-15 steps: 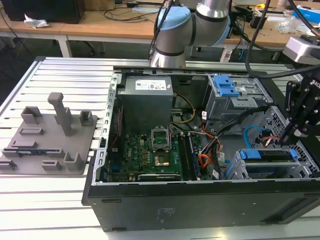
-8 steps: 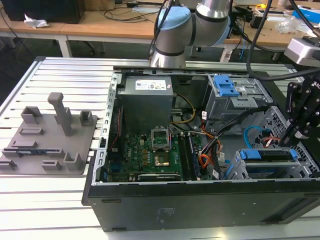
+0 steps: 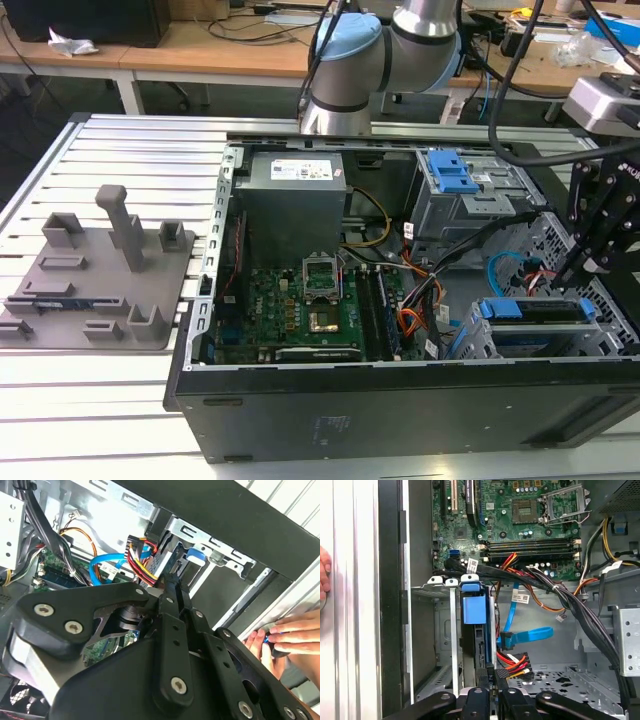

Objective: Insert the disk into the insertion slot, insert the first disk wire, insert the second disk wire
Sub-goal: 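Insert the first disk wire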

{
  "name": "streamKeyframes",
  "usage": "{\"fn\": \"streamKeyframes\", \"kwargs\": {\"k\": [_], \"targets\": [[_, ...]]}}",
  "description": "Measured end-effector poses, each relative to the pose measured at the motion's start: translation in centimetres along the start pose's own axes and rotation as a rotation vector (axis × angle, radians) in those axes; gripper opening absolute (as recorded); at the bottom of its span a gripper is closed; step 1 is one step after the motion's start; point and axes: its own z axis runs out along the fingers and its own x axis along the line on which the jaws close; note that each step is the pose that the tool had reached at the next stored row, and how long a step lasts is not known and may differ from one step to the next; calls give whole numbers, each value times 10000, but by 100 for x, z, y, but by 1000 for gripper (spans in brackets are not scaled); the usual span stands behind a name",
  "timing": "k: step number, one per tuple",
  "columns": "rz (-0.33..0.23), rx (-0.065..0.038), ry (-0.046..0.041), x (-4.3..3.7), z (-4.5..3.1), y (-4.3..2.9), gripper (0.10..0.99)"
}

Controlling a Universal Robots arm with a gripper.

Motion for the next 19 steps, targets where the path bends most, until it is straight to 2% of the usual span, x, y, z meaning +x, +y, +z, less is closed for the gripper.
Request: {"fn": "streamKeyframes", "kwargs": {"k": [19], "targets": [[106, -9, -12, 19, 3, -1, 165]]}}
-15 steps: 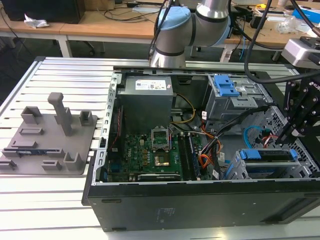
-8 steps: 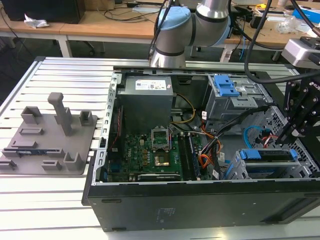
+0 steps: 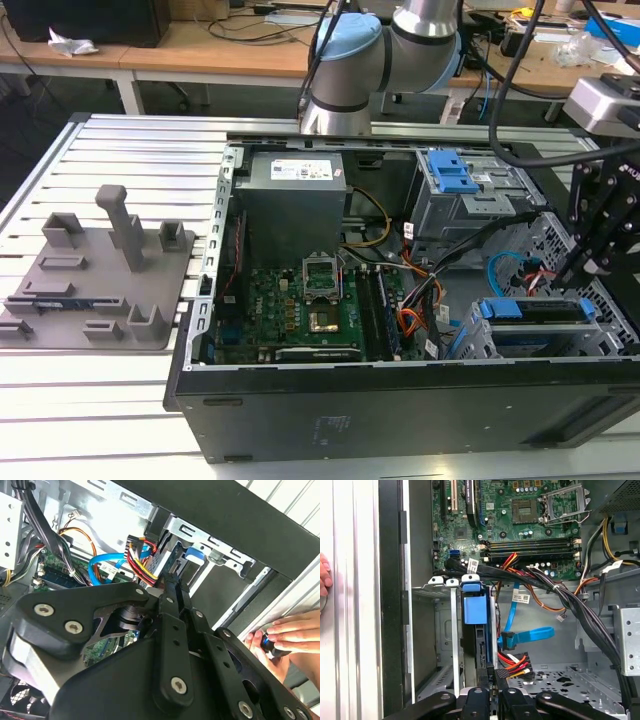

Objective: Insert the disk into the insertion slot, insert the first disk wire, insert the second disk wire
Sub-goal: 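Insert the first disk wire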

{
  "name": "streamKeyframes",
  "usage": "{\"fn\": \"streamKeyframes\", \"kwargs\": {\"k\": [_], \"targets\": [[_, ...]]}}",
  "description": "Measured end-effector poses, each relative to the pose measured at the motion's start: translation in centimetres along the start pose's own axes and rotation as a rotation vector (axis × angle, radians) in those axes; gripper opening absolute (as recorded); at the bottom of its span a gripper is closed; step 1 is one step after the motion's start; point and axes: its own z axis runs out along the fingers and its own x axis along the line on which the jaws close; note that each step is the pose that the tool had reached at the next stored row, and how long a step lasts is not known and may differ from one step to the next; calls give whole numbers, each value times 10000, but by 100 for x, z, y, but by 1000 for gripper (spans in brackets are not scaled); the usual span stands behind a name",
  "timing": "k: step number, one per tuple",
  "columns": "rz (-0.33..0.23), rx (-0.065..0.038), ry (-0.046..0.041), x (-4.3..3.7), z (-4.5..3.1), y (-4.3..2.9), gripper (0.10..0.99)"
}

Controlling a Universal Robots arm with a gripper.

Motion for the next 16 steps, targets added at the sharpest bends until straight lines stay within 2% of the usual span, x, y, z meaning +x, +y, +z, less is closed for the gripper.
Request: {"fn": "streamKeyframes", "kwargs": {"k": [16], "targets": [[12, -2, -1, 7, 35, -3, 165]]}}
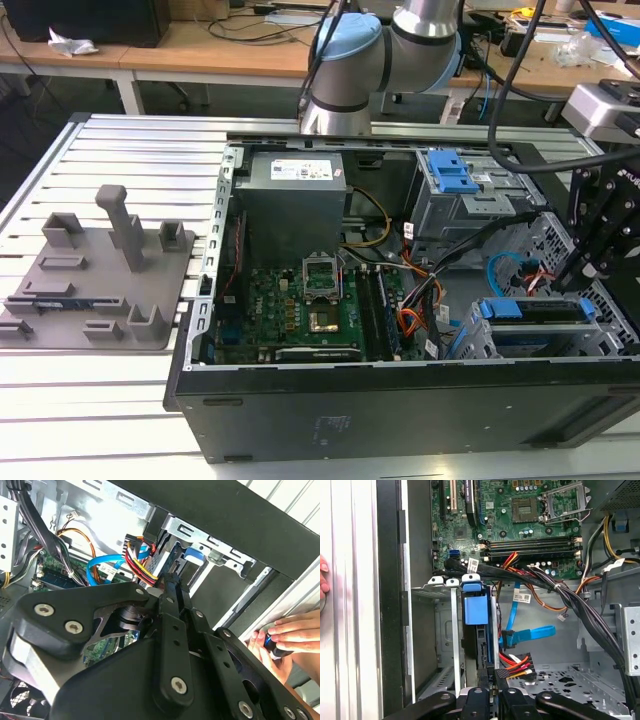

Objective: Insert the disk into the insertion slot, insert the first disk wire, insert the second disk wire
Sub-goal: 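Insert the first disk wire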

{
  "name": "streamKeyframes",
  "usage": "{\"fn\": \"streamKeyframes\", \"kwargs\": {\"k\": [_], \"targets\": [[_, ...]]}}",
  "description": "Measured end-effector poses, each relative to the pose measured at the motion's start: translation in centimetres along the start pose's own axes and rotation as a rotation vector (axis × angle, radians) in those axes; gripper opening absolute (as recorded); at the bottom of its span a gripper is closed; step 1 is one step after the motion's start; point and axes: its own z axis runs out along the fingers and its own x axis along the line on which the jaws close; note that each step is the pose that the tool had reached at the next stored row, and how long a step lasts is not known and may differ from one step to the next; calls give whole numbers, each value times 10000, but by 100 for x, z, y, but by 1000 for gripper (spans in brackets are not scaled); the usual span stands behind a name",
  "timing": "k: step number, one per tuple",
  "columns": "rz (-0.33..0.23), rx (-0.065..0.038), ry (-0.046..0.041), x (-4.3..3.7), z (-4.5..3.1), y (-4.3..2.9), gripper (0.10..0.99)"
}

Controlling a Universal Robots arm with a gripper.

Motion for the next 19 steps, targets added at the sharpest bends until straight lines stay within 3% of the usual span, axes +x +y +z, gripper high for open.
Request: {"fn": "streamKeyframes", "kwargs": {"k": [19], "targets": [[-72, 7, 5, 22, 69, -13, 165]]}}
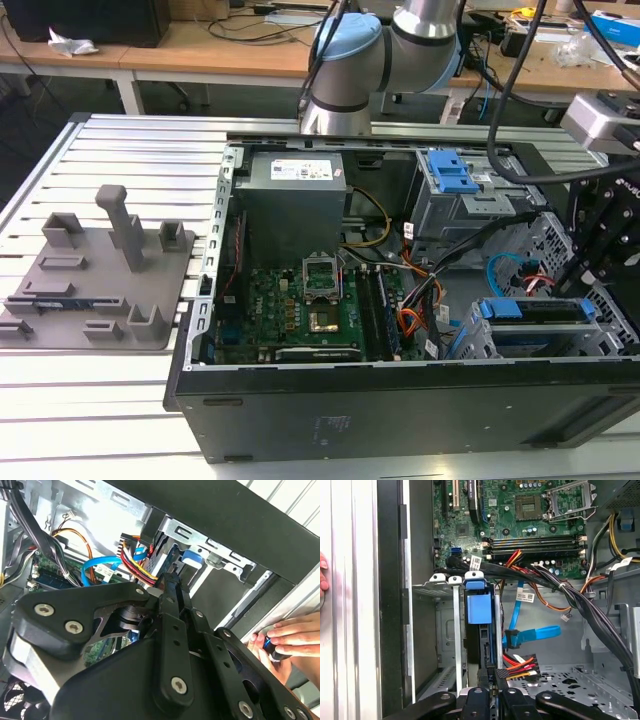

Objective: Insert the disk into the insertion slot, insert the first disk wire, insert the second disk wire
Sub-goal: 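Insert the first disk wire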

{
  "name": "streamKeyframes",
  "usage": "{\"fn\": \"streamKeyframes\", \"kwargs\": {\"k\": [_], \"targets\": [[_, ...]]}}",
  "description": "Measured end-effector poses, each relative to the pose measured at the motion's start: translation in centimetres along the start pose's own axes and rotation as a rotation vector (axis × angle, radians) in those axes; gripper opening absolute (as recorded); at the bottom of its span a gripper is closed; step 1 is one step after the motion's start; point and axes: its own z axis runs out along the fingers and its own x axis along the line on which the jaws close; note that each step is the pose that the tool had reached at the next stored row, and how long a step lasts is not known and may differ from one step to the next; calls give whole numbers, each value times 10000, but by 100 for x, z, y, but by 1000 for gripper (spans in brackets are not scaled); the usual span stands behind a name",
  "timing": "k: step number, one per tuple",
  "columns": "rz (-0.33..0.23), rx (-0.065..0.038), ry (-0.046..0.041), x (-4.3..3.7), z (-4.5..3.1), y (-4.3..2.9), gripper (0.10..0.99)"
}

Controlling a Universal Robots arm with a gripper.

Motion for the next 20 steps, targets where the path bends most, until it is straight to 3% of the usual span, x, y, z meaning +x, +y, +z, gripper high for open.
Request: {"fn": "streamKeyframes", "kwargs": {"k": [13, 20], "targets": [[1, 0, -1, -7, 75, -9, 165], [1, -1, -3, -13, 150, -19, 165]]}}
